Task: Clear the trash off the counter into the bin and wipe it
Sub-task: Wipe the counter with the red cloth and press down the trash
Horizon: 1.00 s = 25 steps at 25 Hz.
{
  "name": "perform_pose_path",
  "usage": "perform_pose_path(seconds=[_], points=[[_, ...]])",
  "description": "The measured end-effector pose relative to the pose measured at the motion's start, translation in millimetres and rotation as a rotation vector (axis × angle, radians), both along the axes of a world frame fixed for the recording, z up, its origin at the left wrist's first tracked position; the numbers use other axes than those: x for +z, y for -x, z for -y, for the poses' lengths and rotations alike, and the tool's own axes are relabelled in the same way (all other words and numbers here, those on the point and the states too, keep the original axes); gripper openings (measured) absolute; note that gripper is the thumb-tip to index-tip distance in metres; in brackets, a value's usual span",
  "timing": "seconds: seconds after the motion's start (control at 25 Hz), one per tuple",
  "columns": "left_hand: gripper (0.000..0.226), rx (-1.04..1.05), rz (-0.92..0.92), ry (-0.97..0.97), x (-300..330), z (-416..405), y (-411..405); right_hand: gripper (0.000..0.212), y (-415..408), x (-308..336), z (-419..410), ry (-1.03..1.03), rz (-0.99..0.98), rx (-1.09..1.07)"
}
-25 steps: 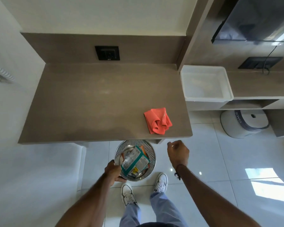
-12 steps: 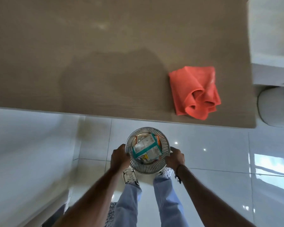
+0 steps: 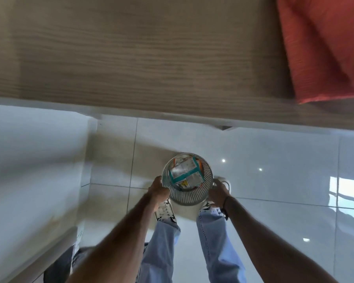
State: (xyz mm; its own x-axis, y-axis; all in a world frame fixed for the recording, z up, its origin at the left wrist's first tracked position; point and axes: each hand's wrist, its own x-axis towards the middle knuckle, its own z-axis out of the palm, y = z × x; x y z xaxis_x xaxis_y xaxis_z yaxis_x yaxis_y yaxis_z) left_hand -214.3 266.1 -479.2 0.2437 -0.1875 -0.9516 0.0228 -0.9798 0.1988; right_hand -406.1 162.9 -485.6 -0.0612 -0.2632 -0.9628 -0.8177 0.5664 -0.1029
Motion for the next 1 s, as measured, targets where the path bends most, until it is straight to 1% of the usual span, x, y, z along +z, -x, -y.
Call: perform_pose_path(seconds=[0.04,0.12,0.16,0.24,0.28,0.4,0.48,0.56,0.68,0.76,0.8,0.88,0.92,0.96,1.0], points=[[0.048,0.004,-0.018,0.009,4,-3,1,0.055,3,2,-2,-0.035,0.007,0.002],[0.058,0.003,-0.025,0.033,23,-10,1,0.054,8,18,-8,0.022,0.002,-0.041],[0.062,-0.02,-0.012,0.049,44,-12,1,0.052,9,37,-10,0.08,-0.005,-0.065],[0.065,-0.138,0.023,0.088,90,-13,0,0.041,7,86,-10,0.146,0.013,-0.073],[0.062,-0.193,0.037,0.114,119,-14,1,0.035,5,117,-11,0.139,0.047,-0.08],[0.05,-0.262,0.074,0.25,215,-8,-6,0.017,-3,219,-8,0.121,0.171,-0.139],[0.043,-0.285,0.118,0.364,272,2,-10,0.017,-9,280,0,0.157,0.243,-0.17],[0.037,-0.264,0.154,0.482,324,13,-16,0.016,-14,337,10,0.217,0.317,-0.178],[0.03,-0.192,0.109,0.66,382,36,-24,0.017,-22,405,37,0.361,0.414,-0.177],[0.025,-0.126,0.088,0.75,411,58,-27,0.014,-25,437,56,0.536,0.443,-0.232],[0.022,-0.08,0.108,0.784,422,73,-28,0.012,-26,448,68,0.667,0.427,-0.282],[0.012,0.005,0.166,0.832,438,106,-28,0.017,-30,463,98,0.936,0.314,-0.378],[0.01,0.032,0.201,0.835,444,124,-27,0.021,-33,467,114,1.014,0.251,-0.394],[0.012,0.04,0.239,0.827,446,146,-24,0.026,-35,469,132,1.035,0.206,-0.371],[0.016,0.015,0.276,0.805,447,166,-21,0.036,-39,468,147,0.996,0.177,-0.312]])
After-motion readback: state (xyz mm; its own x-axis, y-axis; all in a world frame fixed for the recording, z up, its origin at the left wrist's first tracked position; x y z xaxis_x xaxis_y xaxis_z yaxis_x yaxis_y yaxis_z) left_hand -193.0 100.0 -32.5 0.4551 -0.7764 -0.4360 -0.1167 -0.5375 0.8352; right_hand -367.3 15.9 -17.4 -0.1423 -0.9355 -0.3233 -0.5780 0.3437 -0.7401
